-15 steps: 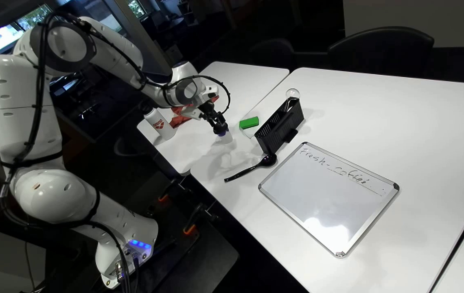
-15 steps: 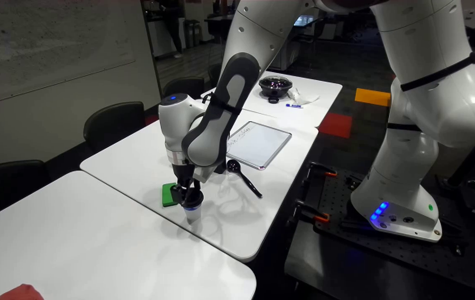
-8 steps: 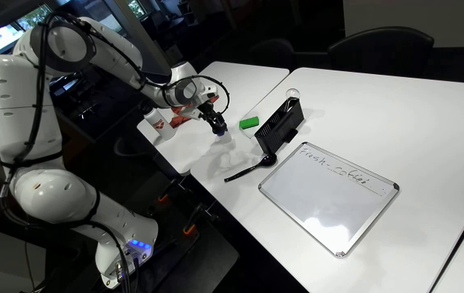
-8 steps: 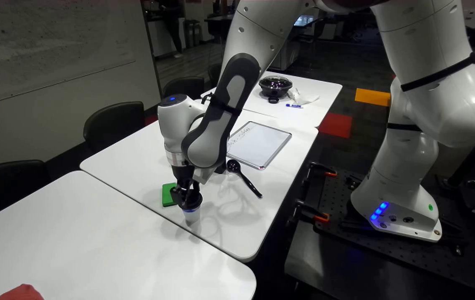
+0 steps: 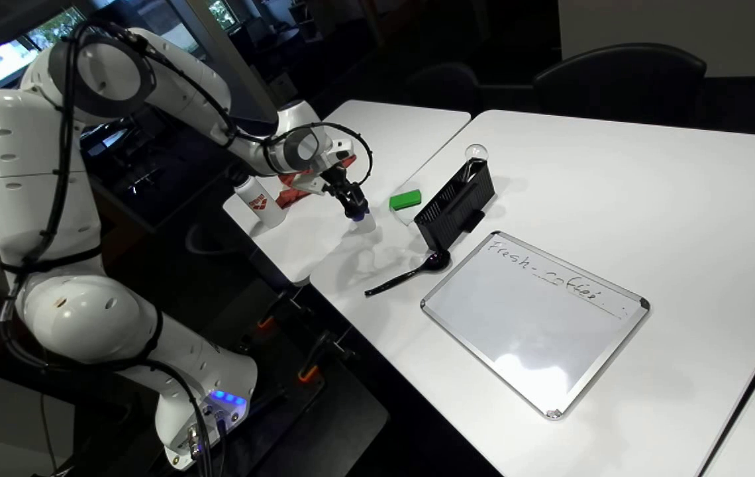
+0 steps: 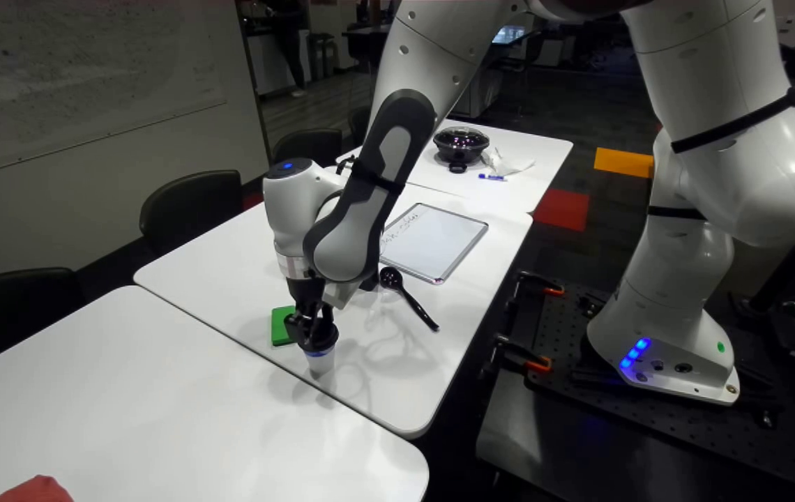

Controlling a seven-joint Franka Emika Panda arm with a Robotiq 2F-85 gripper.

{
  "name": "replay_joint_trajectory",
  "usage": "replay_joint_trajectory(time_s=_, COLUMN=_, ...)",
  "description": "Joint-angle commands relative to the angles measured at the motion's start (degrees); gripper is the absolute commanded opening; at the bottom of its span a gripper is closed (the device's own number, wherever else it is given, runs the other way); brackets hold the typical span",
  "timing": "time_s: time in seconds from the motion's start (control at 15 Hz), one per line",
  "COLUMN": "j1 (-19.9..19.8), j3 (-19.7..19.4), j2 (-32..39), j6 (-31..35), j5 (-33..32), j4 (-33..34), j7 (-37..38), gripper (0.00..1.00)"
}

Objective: Put the lid from the cup on the table

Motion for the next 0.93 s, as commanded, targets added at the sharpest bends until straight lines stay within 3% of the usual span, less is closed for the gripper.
replay_joint_trajectory(time_s=0.0, j1=0.46, j3=-0.34, j2=-1.61, j6=-1.91, j5=0.16, j4=-0.37, j7=0.01, gripper=0.74)
replay_joint_trajectory(time_s=0.87, j1=1.88, j3=-0.38, j2=-10.18, j6=-2.40, j5=-1.02, j4=-4.91, j7=0.73, gripper=0.77)
